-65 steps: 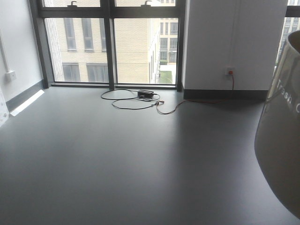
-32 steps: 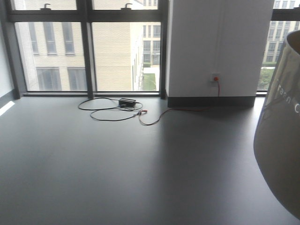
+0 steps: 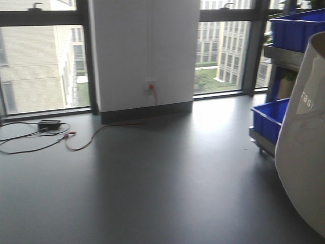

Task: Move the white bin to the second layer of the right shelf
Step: 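Turn the base toward the shelf of blue bins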

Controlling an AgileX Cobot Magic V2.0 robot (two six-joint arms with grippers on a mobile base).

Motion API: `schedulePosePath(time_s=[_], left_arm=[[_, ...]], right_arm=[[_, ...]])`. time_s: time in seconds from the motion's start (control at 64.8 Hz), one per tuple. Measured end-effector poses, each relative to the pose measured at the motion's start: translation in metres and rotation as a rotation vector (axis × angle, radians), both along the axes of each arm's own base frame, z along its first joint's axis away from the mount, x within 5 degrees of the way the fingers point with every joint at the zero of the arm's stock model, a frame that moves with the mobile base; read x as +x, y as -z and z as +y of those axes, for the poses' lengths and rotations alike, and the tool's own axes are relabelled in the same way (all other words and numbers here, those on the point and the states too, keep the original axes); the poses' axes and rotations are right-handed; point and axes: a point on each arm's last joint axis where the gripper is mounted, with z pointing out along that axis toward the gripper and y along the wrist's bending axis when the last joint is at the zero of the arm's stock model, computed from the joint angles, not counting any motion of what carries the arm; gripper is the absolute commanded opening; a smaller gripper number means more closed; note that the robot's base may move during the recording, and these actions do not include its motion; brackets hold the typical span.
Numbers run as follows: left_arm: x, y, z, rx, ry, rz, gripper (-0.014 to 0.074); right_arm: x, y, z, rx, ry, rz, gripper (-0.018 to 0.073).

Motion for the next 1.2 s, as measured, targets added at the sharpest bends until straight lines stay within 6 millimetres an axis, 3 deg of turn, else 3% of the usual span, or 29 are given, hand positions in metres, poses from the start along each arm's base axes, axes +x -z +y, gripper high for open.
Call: schedulePosePath(time_s=[1.204], left_arm=[[0.0, 0.0, 0.0, 0.0, 0.0, 0.0, 0.0085]], right_arm=[[0.0, 0.0, 0.0, 0.0, 0.0, 0.0, 0.0069]])
